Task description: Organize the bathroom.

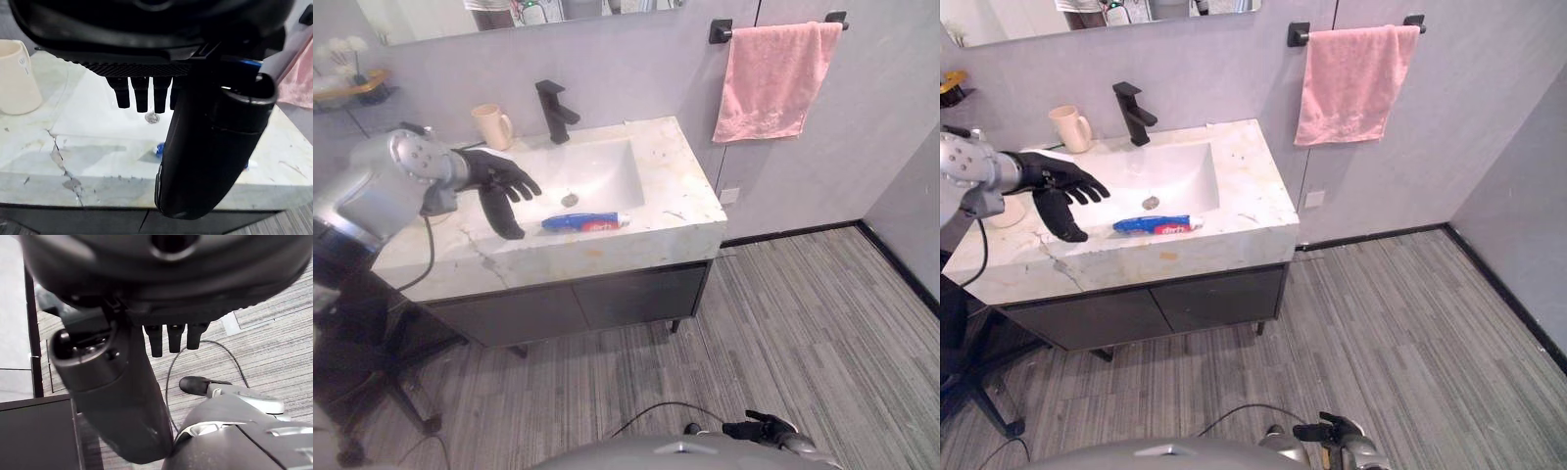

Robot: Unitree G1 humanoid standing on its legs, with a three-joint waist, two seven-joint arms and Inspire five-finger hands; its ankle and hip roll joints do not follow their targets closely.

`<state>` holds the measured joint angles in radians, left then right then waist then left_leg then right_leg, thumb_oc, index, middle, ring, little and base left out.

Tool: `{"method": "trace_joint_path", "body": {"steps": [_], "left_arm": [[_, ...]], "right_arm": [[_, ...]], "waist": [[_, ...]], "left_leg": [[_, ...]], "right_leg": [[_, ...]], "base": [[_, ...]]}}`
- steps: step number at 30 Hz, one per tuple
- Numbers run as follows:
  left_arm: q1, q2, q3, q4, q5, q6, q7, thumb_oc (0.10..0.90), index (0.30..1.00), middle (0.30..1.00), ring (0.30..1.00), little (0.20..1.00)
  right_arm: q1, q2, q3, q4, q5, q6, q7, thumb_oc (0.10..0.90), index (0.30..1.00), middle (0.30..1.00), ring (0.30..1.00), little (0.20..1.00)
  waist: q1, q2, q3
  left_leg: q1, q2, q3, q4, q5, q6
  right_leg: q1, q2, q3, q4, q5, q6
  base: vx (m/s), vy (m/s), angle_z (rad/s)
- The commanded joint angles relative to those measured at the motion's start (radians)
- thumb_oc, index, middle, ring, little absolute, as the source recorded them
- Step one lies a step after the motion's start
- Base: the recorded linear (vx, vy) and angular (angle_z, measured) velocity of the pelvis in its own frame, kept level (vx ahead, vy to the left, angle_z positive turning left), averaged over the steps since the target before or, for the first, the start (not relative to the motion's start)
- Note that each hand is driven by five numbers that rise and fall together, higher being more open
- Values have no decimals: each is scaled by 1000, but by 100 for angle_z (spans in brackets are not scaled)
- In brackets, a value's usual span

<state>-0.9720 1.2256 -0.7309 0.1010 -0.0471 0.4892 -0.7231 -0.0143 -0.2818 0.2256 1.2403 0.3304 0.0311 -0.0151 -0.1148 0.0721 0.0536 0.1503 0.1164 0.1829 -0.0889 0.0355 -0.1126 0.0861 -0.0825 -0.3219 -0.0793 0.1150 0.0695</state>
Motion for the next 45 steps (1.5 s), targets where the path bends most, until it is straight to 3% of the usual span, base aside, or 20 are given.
{"method": "trace_joint_path", "body": {"steps": [1, 7, 14, 24, 34, 45], "left_arm": [[-100, 102, 180, 95, 34, -59, 126, 800, 900, 900, 900, 900], [-120, 71, 184, 140, 55, -94, 183, 800, 900, 900, 900, 900], [-87, 22, 203, 154, 38, -83, 232, 800, 900, 900, 900, 900], [151, -118, 307, 106, 102, -92, 364, 800, 900, 900, 900, 900], [311, -237, 336, 86, 210, -109, 501, 800, 900, 900, 900, 900], [329, -243, 338, 105, 219, -122, 549, 800, 900, 900, 900, 900]], "right_arm": [[6, -43, 12, -4, 7, -8, 0, 800, 900, 900, 900, 900], [15, -32, 23, -6, 5, -18, 1, 800, 900, 900, 900, 900], [18, -22, 32, -16, -4, -11, -2, 800, 900, 900, 900, 900], [19, -8, 39, -16, -3, -23, -7, 800, 900, 900, 900, 900], [22, -8, 37, -22, -9, -26, -7, 800, 900, 900, 900, 900], [36, -14, 28, -17, -28, -36, 2, 800, 900, 900, 900, 900]], "waist": [[-10, 38, 4], [-17, 33, -1], [-24, 26, 1], [-26, 14, 6], [-32, 5, 9], [-42, 5, 7]], "left_leg": [[-28, -45, 66, 109, -76, 64], [-22, -47, 68, 103, -78, 65], [-19, -51, 71, 103, -83, 70], [-21, -54, 73, 112, -94, 77], [-23, -56, 75, 124, -103, 81], [-29, -58, 77, 131, -103, 80]], "right_leg": [[32, 12, 44, 92, -193, 98], [32, 14, 47, 93, -194, 99], [30, 14, 51, 99, -198, 99], [23, 15, 57, 111, -207, 93], [23, 15, 68, 112, -208, 87], [24, 15, 74, 111, -208, 86]], "base": [[0, 0, 0], [0, 0, 0], [0, 0, 0], [-2, 1, -1], [-2, 3, -1], [0, 0, 0]]}}
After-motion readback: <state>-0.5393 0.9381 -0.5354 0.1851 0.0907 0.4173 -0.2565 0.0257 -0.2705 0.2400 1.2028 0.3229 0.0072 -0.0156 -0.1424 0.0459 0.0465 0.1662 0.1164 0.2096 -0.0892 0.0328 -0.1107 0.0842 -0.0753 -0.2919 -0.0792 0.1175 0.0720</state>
